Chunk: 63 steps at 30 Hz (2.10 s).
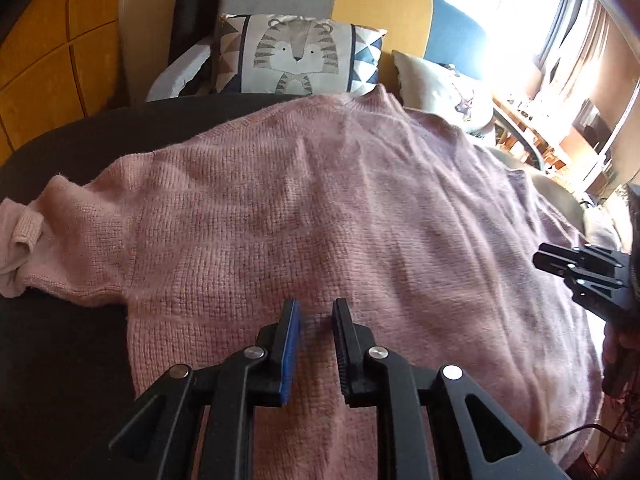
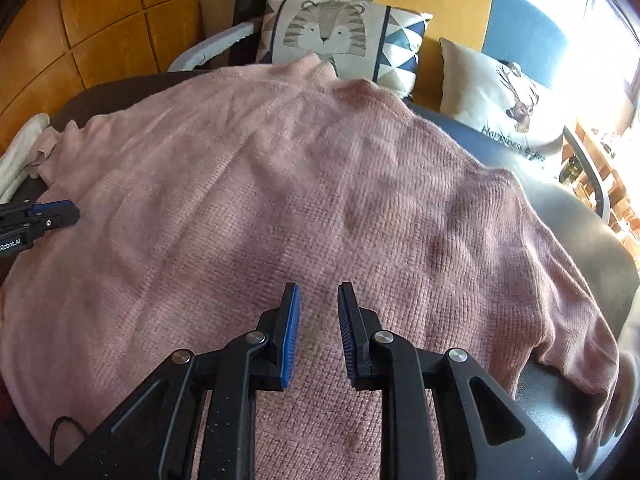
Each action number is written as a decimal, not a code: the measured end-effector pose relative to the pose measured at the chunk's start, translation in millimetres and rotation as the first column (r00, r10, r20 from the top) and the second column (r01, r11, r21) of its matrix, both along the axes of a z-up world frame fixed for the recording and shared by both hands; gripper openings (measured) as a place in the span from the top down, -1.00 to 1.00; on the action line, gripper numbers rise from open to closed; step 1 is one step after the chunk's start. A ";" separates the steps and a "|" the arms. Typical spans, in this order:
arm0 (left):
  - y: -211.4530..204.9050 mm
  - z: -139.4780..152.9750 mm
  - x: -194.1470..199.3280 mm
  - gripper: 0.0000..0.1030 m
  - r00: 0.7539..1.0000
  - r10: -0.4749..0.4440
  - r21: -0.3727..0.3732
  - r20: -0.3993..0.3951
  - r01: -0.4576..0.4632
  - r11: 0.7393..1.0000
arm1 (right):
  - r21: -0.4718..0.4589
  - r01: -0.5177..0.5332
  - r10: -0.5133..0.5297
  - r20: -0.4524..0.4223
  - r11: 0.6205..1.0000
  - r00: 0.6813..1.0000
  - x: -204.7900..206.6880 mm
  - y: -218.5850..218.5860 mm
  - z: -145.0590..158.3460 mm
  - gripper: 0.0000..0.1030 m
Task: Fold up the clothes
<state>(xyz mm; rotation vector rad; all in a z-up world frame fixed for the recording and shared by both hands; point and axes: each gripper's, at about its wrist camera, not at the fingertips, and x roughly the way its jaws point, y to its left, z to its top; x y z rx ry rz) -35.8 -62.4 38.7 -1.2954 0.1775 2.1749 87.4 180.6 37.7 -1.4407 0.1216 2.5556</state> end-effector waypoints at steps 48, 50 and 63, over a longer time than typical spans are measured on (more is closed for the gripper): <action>45.5 -18.1 20.7 0.18 0.969 0.126 -0.101 -0.214 -0.150 0.984 | -0.020 0.128 -0.130 -0.115 0.992 0.985 5.9 6.2 -16.0 -0.02; 45.2 -18.5 20.0 0.16 0.969 0.128 -0.098 -0.213 -0.152 0.984 | -0.034 0.147 -0.150 -0.124 0.989 0.981 13.3 13.2 -17.9 -0.12; 41.1 -20.5 17.9 0.14 0.971 0.133 -0.070 -0.201 -0.150 0.986 | -0.318 0.344 -0.429 -0.258 0.884 0.865 116.2 83.7 5.2 -0.13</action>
